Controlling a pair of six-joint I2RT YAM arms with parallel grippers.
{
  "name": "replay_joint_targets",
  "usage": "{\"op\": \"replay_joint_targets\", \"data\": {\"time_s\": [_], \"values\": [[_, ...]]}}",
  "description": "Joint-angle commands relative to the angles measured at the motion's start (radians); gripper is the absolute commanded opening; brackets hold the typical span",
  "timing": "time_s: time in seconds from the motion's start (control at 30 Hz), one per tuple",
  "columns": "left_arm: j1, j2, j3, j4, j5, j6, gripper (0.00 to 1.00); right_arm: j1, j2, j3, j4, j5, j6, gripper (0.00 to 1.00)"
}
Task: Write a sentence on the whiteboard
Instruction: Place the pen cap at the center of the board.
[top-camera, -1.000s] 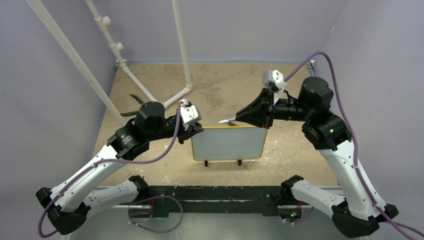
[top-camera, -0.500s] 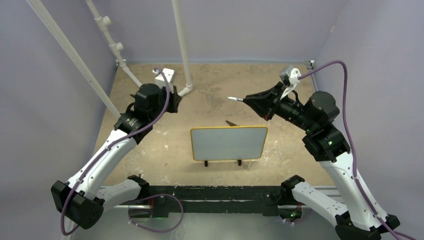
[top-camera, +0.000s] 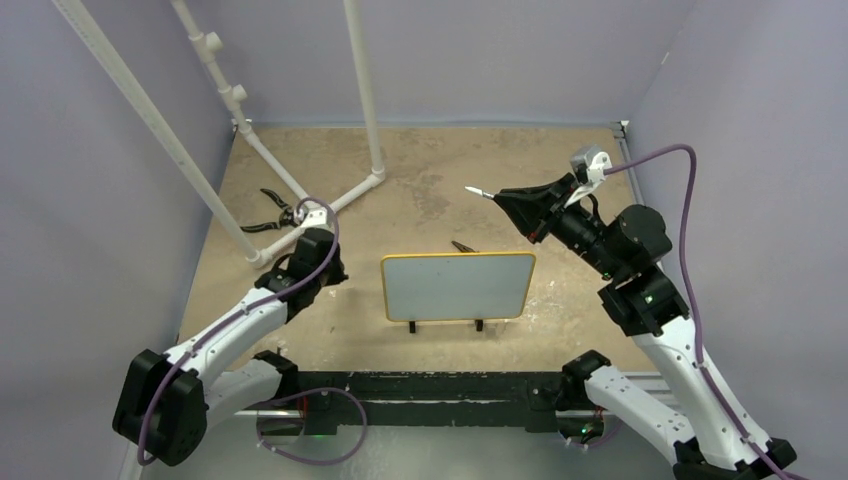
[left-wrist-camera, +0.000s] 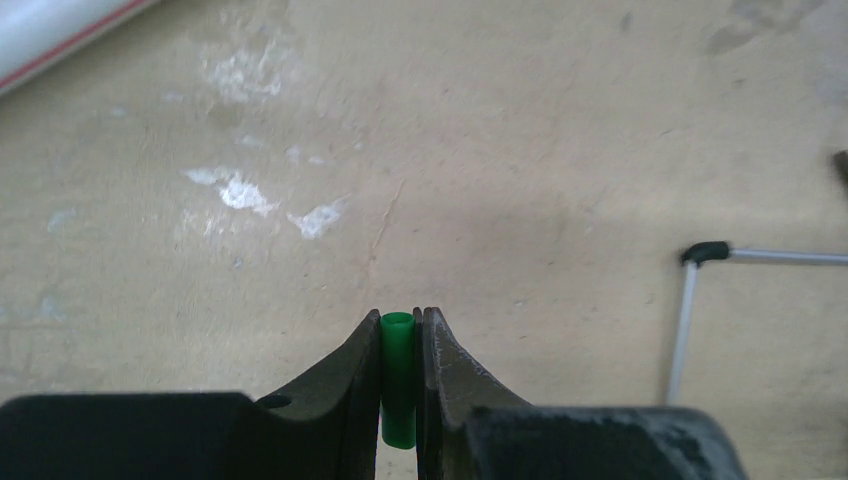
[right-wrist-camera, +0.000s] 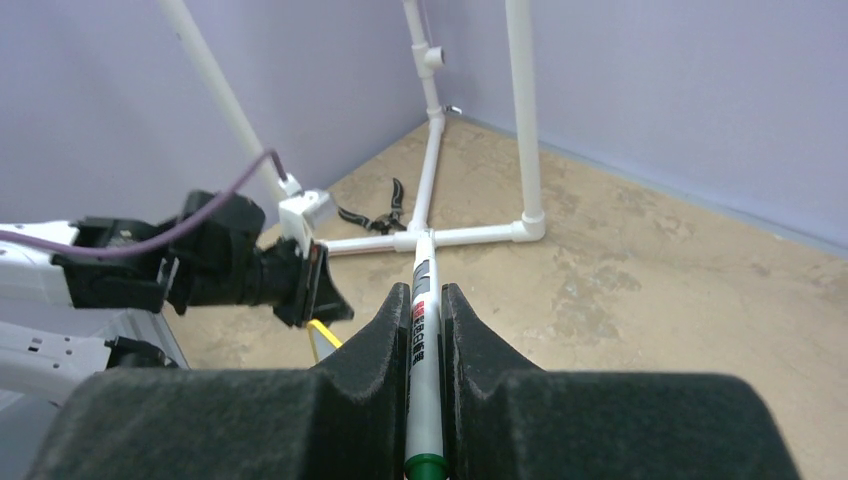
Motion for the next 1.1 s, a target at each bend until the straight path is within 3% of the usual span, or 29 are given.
{"op": "replay_joint_targets", "data": {"time_s": [0.0, 0.3, 0.53, 0.83, 1.07], "values": [[0.004, 0.028, -0.084, 0.123, -0.050, -0.132, 0.00, 0.002, -0.027, -0.026, 0.111, -0.007, -0.006, 0.00], [0.004, 0.139, -0.145, 0.170, -0.085, -0.167, 0.01, 0.003, -0.052, -0.077, 0.115, -0.047, 0.005, 0.00], [0.005, 0.183, -0.174, 0.221, -0.037, -0.197, 0.24, 0.003, -0.083, -0.122, 0.115, -0.072, 0.015, 0.00], [0.009, 0.156, -0.122, 0.138, -0.055, -0.175, 0.57, 0.003, -0.107, -0.172, 0.158, -0.126, 0.049, 0.00], [0.025, 0.018, 0.057, -0.027, -0.011, -0.075, 0.63, 0.004, -0.101, -0.206, 0.196, -0.124, 0.084, 0.00]]}}
